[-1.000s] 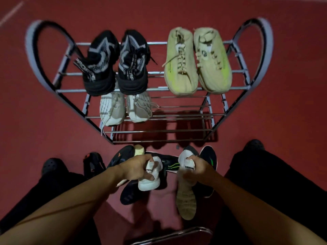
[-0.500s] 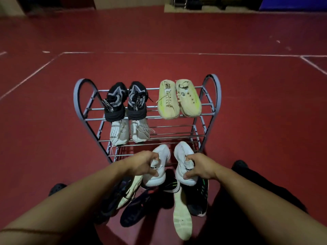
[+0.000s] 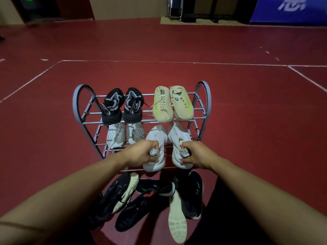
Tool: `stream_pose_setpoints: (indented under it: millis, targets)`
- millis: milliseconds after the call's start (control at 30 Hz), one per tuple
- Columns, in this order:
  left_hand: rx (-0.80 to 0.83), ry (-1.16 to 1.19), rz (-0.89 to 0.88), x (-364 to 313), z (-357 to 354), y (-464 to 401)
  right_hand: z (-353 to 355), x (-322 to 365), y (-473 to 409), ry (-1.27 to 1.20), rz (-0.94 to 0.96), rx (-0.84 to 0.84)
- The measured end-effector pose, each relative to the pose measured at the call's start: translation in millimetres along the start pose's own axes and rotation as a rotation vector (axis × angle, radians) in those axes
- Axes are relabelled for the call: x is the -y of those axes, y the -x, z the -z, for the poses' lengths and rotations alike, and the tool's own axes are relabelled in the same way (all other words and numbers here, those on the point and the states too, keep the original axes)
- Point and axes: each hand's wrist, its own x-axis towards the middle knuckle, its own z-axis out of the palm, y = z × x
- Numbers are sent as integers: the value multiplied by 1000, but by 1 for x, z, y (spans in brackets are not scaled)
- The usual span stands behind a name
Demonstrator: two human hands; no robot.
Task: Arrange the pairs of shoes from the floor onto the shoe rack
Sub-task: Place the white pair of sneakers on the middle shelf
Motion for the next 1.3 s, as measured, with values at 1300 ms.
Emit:
stream_pose_setpoints:
  millis: [1300]
  targets:
    - [-314, 256, 232, 92, -97, -118, -85, -112, -100, -413, -336, -289]
